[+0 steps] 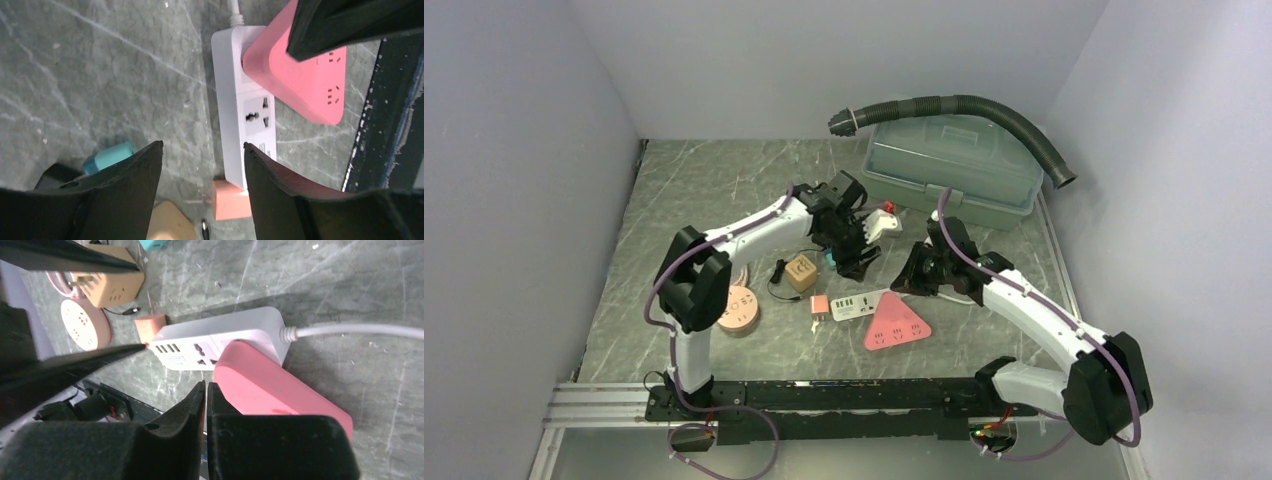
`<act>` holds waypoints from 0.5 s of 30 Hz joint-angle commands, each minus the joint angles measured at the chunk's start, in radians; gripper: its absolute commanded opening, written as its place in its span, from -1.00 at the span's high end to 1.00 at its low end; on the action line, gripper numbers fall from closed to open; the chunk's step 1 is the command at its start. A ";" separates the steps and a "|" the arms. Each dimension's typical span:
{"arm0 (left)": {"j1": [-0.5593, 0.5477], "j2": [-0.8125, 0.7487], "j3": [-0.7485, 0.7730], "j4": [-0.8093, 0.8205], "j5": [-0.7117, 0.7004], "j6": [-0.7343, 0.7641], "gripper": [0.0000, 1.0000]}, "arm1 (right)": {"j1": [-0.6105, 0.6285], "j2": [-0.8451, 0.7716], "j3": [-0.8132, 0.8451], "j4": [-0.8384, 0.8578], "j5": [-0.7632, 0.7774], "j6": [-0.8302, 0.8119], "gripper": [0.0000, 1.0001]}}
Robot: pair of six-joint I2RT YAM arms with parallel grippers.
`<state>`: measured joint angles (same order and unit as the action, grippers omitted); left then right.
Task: Insert the plug
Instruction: Press the plug into the socket.
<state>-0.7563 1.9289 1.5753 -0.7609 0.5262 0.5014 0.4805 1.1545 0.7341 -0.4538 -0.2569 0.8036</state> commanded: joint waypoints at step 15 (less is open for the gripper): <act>0.072 -0.181 -0.195 0.030 0.058 0.031 -0.22 | 0.158 0.127 0.181 -0.229 0.218 -0.058 0.99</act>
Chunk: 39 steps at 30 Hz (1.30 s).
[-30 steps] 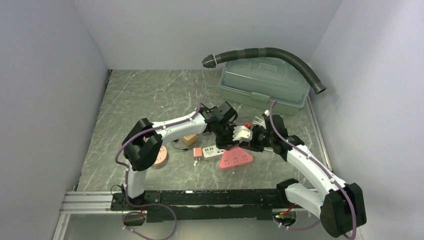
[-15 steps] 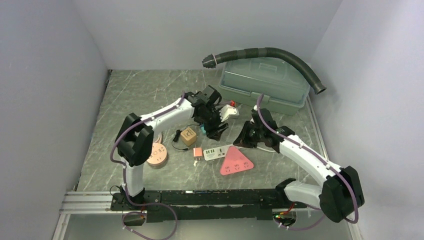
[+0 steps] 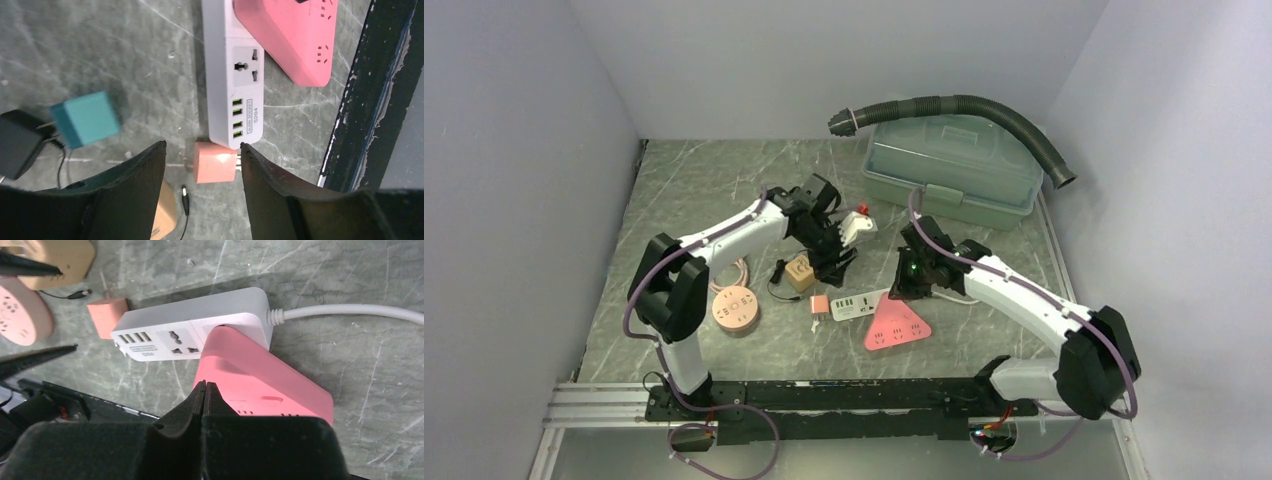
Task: Insert the plug
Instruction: Press the plug into the socket.
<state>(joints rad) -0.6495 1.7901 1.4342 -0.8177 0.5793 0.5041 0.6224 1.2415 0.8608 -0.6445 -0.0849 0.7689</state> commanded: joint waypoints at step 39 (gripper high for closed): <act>0.125 -0.121 -0.168 0.203 0.133 0.033 0.10 | 0.086 0.397 0.092 -0.168 0.203 -0.068 1.00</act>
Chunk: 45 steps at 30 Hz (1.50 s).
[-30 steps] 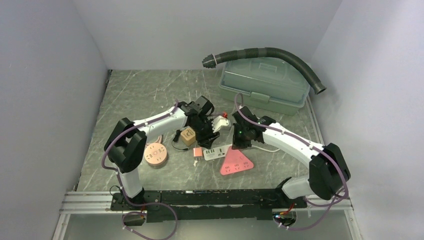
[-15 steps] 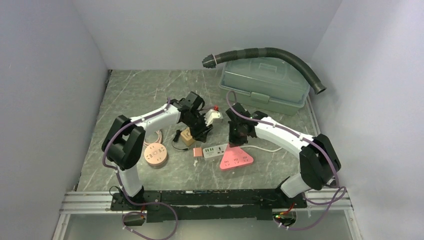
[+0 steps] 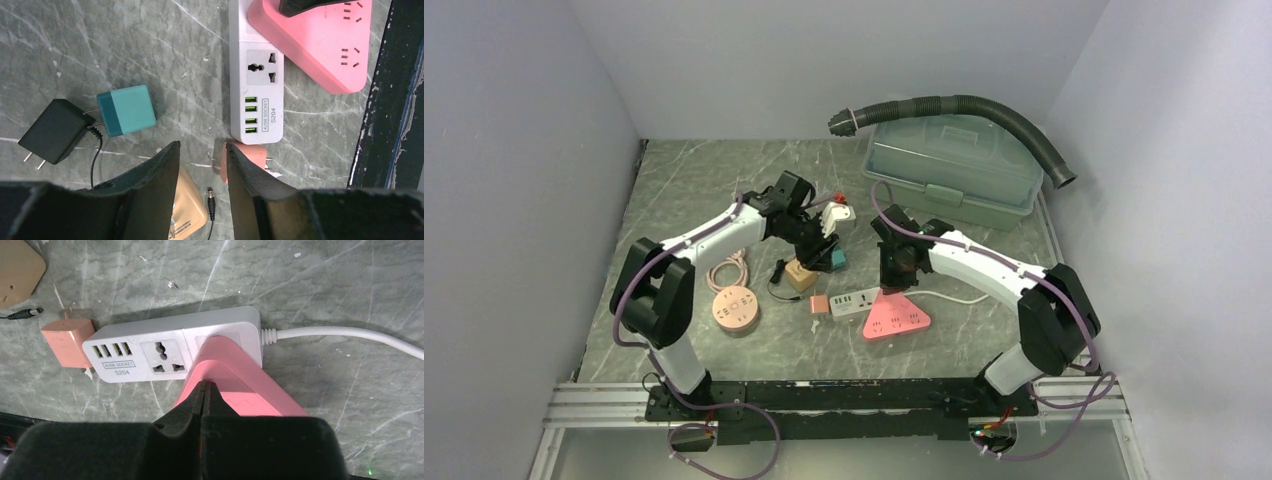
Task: Insert the plug
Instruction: Press the plug into the socket.
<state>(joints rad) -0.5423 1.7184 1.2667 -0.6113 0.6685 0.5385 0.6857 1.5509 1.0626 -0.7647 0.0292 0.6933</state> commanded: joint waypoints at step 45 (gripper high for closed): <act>0.254 -0.109 0.103 -0.145 0.141 -0.047 -0.18 | -0.054 -0.078 0.144 -0.044 -0.149 -0.144 0.54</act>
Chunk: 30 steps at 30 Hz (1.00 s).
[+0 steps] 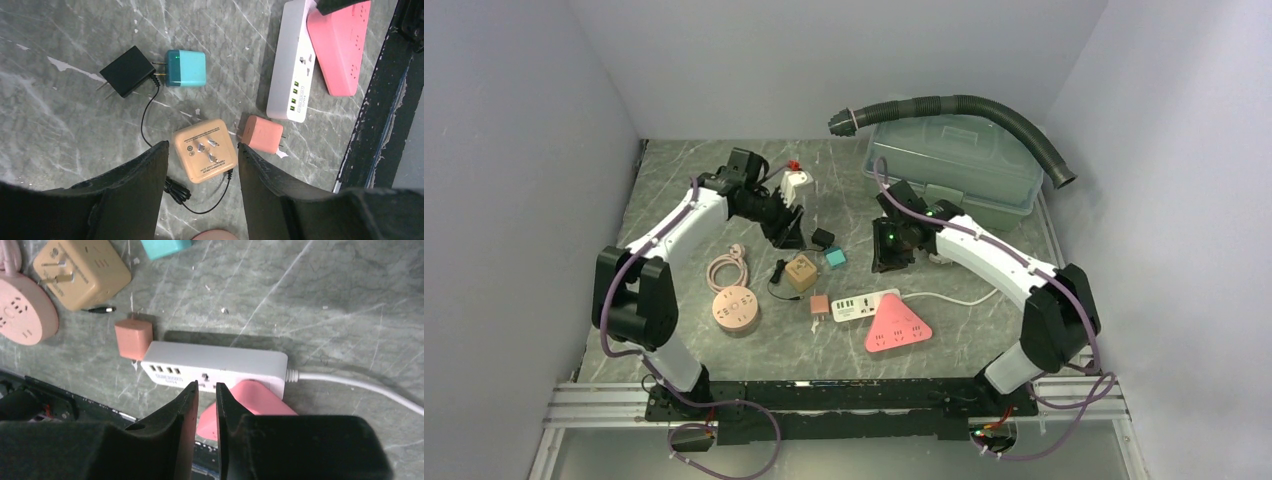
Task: Insert the plug
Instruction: Press the plug into the socket, then pick up the plug from the center of the board.
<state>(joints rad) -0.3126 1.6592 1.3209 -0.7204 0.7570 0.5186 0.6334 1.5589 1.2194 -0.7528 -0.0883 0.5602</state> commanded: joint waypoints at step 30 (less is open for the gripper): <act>0.323 -0.312 -0.034 -0.364 -0.094 0.011 -0.99 | 0.267 0.150 0.196 0.259 0.144 -0.152 -0.99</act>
<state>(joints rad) -0.0666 1.3453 1.3182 -0.9821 0.6987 0.4904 0.8032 1.6417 1.3846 -0.6334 0.0120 0.4759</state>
